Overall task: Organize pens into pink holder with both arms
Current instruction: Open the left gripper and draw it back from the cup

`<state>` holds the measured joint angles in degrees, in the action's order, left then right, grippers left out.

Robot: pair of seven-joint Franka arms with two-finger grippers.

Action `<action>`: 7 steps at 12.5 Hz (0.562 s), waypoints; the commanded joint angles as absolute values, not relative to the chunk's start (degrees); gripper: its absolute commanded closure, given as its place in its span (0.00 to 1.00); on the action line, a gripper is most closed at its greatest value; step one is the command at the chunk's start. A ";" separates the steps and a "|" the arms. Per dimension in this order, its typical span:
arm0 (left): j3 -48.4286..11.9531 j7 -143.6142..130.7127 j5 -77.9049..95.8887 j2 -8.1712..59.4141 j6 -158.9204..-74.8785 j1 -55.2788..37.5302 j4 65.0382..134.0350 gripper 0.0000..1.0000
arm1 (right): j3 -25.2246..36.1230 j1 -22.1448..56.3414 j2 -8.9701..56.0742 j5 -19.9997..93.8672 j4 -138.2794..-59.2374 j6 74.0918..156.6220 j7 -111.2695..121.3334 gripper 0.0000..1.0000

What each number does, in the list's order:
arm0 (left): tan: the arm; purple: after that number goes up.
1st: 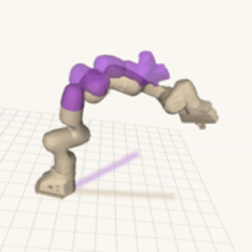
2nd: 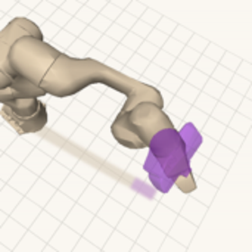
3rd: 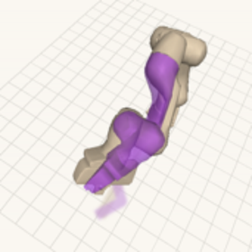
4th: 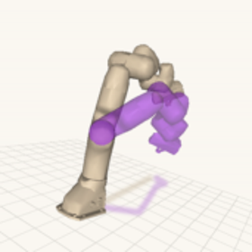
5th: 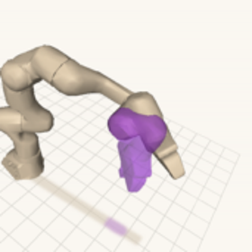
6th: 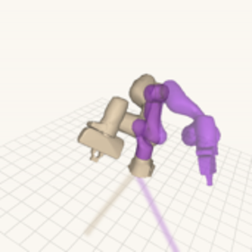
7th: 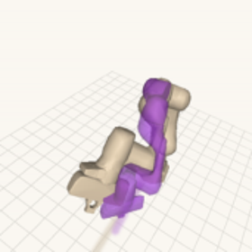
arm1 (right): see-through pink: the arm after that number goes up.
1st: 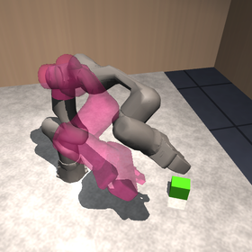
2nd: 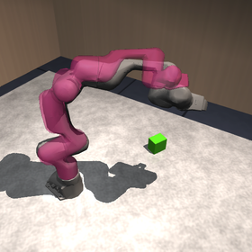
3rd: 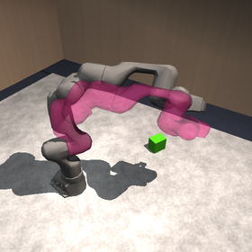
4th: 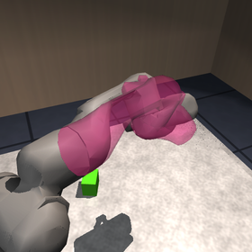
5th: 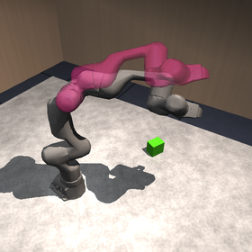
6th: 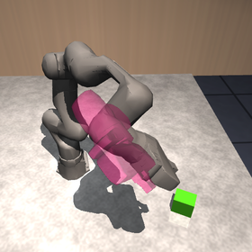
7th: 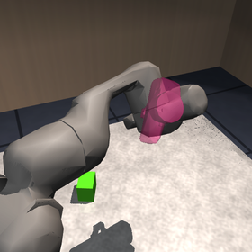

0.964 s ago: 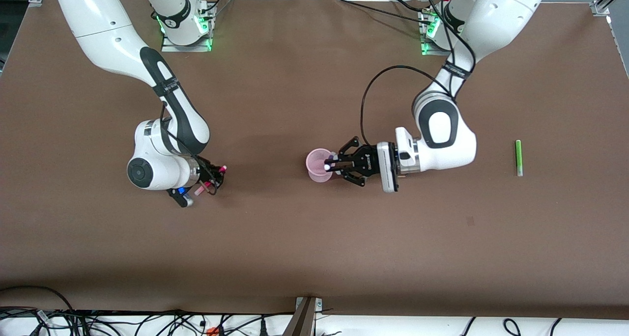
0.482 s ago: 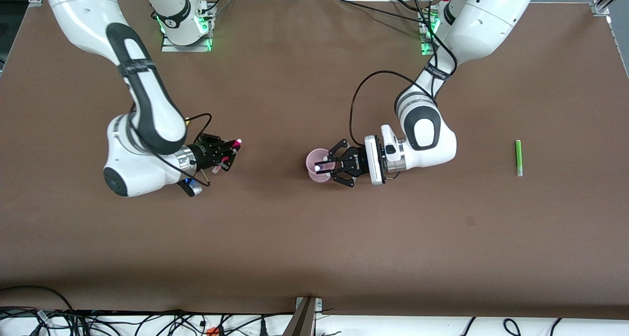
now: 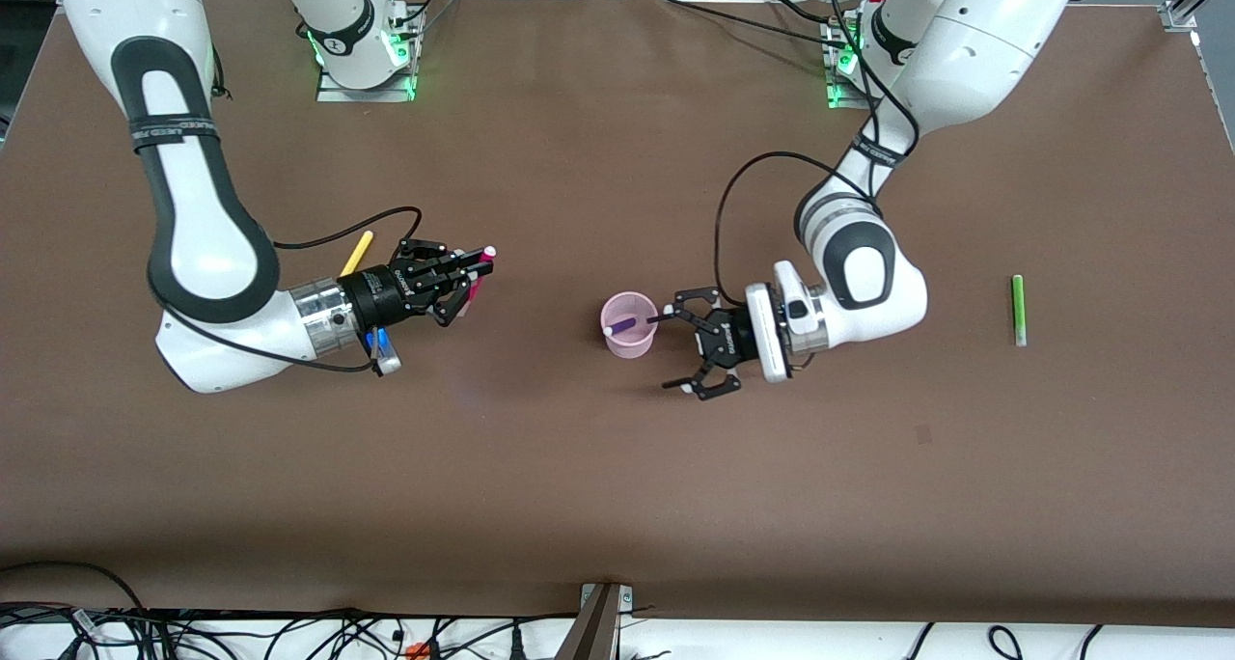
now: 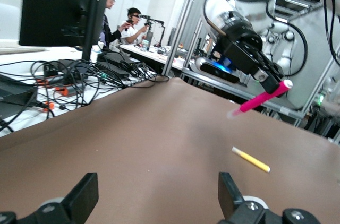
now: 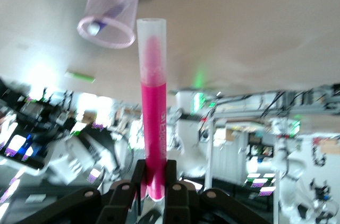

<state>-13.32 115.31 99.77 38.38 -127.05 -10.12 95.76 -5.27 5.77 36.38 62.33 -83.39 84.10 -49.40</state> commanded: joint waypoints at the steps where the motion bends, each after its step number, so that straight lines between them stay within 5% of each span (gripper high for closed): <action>1: -13.01 106.12 92.77 37.27 -123.94 -6.61 95.80 0.00 | -6.24 6.67 37.00 70.81 -83.93 84.37 -49.66 1.00; 7: -12.83 85.72 65.43 37.88 -105.67 5.96 89.75 0.00 | -6.24 17.47 38.14 89.35 -89.72 102.01 -49.66 1.00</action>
